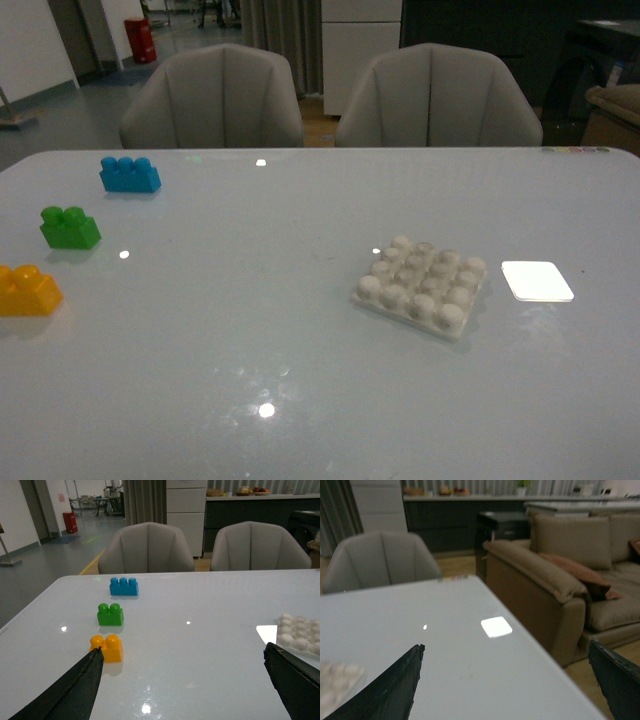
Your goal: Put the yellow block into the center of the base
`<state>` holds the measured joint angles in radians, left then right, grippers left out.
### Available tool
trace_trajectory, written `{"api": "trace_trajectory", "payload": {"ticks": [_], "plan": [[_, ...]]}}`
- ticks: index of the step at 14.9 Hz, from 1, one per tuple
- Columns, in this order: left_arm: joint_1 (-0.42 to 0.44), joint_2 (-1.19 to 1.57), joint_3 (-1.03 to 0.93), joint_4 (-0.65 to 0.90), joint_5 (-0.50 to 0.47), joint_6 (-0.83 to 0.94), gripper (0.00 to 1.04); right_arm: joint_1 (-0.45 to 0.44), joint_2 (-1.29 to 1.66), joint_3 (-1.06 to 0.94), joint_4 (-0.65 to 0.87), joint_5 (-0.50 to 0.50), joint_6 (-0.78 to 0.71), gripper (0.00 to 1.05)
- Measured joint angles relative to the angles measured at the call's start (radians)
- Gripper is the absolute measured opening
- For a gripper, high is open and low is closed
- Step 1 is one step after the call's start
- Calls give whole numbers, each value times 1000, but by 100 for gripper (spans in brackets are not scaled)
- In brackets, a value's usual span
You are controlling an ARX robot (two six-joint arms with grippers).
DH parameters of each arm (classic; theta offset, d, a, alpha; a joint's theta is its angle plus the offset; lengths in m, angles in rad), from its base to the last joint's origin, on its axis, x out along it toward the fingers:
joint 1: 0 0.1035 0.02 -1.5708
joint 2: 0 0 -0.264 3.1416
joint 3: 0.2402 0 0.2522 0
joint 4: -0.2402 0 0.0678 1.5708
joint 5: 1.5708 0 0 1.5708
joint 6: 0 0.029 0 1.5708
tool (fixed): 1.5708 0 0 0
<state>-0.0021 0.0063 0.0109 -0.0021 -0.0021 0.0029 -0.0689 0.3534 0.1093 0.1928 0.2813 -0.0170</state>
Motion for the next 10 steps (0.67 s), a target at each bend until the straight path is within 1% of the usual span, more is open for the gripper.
{"api": "trace_trajectory", "payload": {"ticks": [1,2,3,4,6,7,9,10], "plan": [[0,0,0,-2,2,0,98,-70,158,61,165,-34,-8,98],[0,0,0,-1,2,0,98,-82,338,146,308,-71,-7,98],[0,0,0,-1,2,0,98,-80,526,246,401,-117,6,98],[0,0,0,-1,1,0,98,-65,716,364,430,-134,25,98],[0,0,0,-2,2,0,98,-6,1056,595,303,-172,93,98],[0,0,0,-1,2,0,98,21,1176,677,225,-197,112,98],[0,0,0,-1,1,0,98,91,1374,792,104,-211,142,98],[0,0,0,-1,1,0,98,118,1435,819,63,-221,156,98]]}}
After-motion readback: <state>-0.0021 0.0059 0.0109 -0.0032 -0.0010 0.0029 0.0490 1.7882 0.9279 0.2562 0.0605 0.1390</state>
